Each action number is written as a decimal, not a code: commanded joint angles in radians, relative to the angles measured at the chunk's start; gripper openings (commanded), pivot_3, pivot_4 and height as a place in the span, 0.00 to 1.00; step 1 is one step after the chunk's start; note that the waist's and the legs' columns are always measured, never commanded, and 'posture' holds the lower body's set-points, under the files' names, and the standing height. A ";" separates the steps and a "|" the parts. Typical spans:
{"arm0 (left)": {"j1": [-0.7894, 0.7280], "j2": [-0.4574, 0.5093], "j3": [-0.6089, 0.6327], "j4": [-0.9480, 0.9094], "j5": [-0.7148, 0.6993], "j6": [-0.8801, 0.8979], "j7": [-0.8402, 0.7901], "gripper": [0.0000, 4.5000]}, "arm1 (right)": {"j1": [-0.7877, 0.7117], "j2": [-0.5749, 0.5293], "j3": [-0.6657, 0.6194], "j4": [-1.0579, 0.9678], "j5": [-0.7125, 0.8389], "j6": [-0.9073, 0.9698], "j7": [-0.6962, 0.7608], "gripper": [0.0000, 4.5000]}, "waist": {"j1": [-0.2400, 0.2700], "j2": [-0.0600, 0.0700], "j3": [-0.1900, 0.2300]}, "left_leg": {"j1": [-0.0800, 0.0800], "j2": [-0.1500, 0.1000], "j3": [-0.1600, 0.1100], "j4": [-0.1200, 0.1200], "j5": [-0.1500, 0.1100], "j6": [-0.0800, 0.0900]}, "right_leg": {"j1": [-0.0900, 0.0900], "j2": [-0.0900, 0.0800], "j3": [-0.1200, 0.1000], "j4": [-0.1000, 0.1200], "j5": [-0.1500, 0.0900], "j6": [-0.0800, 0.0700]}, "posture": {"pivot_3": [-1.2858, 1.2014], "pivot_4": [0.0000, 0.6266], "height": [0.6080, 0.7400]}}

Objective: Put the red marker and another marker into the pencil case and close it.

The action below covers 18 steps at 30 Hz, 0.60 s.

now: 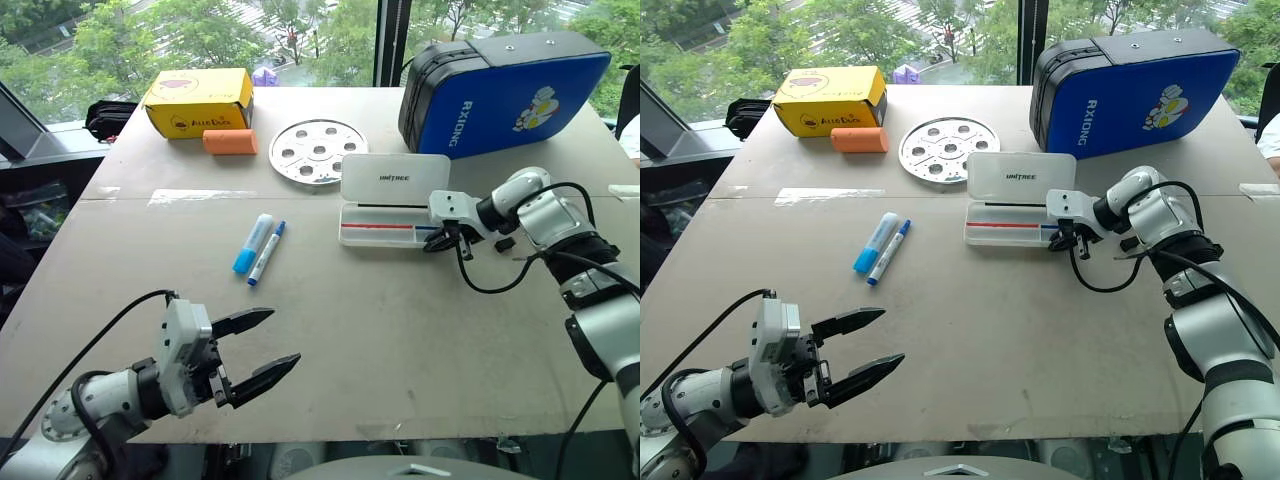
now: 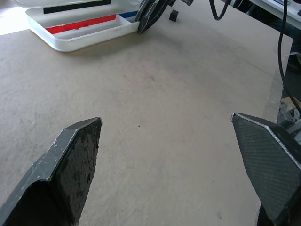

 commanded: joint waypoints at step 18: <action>-0.047 0.031 -0.019 0.021 0.004 -0.011 -0.017 1.00 | 0.528 -0.293 -0.151 -0.955 0.135 0.670 -0.192 0.01 | 0.007 0.000 -0.001 | 0.001 -0.002 -0.002 0.002 0.000 0.000 | 0.002 0.000 -0.002 0.000 0.000 0.000 | 0.52 0.24 1.00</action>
